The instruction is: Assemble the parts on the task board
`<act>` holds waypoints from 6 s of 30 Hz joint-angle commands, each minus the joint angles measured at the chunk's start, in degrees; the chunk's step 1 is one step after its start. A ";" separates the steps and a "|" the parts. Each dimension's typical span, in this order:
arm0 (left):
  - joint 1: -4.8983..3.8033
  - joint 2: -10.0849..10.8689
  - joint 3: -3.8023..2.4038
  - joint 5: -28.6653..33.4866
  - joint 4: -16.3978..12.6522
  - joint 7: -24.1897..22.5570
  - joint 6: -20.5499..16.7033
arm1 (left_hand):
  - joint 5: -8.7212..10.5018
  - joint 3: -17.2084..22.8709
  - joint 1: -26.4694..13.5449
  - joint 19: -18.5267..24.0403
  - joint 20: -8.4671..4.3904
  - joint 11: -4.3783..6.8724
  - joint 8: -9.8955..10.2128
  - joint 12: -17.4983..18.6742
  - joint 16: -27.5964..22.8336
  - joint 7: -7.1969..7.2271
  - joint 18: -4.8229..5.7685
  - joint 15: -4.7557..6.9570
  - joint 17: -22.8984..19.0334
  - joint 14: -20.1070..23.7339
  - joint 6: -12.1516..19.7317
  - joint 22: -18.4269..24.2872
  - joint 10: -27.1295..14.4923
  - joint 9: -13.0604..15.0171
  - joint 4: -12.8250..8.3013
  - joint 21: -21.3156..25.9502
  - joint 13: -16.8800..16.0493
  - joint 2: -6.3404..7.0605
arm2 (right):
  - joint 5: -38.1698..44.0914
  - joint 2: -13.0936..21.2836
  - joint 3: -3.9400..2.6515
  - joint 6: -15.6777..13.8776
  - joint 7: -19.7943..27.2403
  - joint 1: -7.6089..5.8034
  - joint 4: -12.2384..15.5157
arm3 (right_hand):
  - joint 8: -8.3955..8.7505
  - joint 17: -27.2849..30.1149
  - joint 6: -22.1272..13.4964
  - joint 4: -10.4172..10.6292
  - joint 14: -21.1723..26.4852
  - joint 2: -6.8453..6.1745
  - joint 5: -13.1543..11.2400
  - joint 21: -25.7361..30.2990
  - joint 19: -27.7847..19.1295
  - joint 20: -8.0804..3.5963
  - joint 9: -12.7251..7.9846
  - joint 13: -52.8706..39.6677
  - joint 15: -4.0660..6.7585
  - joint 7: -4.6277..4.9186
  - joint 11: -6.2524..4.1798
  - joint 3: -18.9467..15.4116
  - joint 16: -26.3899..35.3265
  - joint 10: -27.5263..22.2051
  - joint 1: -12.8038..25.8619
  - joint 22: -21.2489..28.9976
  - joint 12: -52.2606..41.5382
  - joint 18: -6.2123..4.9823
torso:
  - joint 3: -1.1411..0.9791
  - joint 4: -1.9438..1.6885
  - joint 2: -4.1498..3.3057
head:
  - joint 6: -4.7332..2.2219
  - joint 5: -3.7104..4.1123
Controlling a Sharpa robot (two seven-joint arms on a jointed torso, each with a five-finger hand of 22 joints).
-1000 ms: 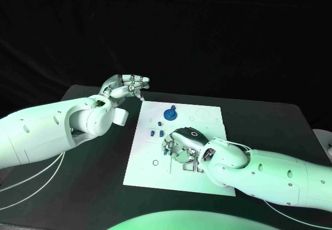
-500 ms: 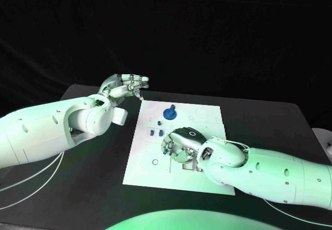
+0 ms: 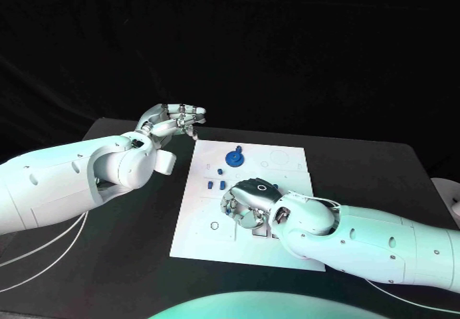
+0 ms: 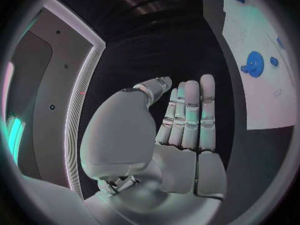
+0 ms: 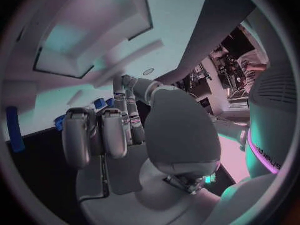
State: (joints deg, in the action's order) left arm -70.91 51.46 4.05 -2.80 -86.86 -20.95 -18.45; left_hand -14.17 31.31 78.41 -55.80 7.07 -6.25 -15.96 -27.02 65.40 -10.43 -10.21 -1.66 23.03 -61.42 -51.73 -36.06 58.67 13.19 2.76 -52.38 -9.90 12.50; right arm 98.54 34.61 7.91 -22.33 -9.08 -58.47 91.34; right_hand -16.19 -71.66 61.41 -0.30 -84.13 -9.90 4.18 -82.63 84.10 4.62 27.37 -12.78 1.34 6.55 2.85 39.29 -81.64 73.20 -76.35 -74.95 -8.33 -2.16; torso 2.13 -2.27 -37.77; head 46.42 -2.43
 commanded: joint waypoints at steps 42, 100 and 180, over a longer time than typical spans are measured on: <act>-0.07 0.44 0.00 0.24 -0.21 0.27 1.73 | 0.04 -0.19 0.04 -0.28 0.32 0.01 0.27 -0.52 -0.28 -0.09 -0.32 -0.34 -0.09 -0.01 0.54 0.20 -0.64 -0.05 -0.08 0.38 -0.22 -0.70 | -4.39 16.34 -1.48 4.62 -1.67 -6.54 6.32 | 7.29 3.05 -8.99 0.79 -1.54 -4.59 5.31 10.42 -2.03 2.24 -2.92 3.07 -2.50 0.42 3.13 -11.81 1.35 -14.78 4.28 -6.33 2.63 -1.82 | -0.12 0.08 0.00 | -1.18 1.18; 0.00 0.39 0.06 0.23 0.14 0.37 2.10 | 0.05 -0.19 0.17 -0.30 0.33 0.03 0.17 -0.74 -0.26 -0.06 -0.34 -0.33 -0.10 0.02 0.45 0.24 -0.76 -0.02 -0.15 0.44 -0.31 -0.78 | -7.98 16.56 -1.52 -4.35 -0.75 -6.47 10.81 | 3.89 3.66 0.34 2.31 -1.95 2.12 -0.96 1.59 2.37 0.08 -2.00 3.65 0.01 0.15 0.11 -4.48 0.96 -2.60 0.96 -10.94 -2.64 0.13 | -0.03 0.11 0.17 | -0.81 0.88; 0.04 -1.27 0.09 0.21 0.92 0.68 2.64 | 0.08 -0.24 0.19 -0.34 0.34 0.04 0.08 -1.04 -0.25 -0.05 -0.35 -0.33 -0.11 0.07 0.42 0.29 -0.89 0.01 -0.14 0.52 -0.43 -0.85 | -0.02 -1.18 0.27 2.96 -2.40 1.10 3.47 | 5.70 4.49 -3.35 2.88 -1.82 -0.79 1.12 2.51 1.99 0.35 -2.37 3.34 -0.50 1.22 0.79 -5.43 1.13 -2.74 3.84 -10.74 -1.51 -0.05 | 0.12 -0.20 0.02 | -0.23 -0.17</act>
State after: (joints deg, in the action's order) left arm -70.83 50.26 4.18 -2.79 -85.84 -20.05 -16.71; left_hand -14.17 31.31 78.64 -56.00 7.28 -6.25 -15.96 -27.91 65.40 -10.63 -10.22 -1.66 23.01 -61.42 -51.52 -35.83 58.27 13.20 2.76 -52.19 -10.25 12.27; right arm 97.66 33.40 8.12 -21.13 -10.14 -57.51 94.89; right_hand -10.60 -67.20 58.30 2.54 -84.13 -10.57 5.11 -80.42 84.09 5.03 25.05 -9.39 0.94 7.76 3.30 34.07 -80.53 70.32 -72.84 -74.93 -10.05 -3.07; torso 2.27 -2.51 -37.74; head 46.17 -2.55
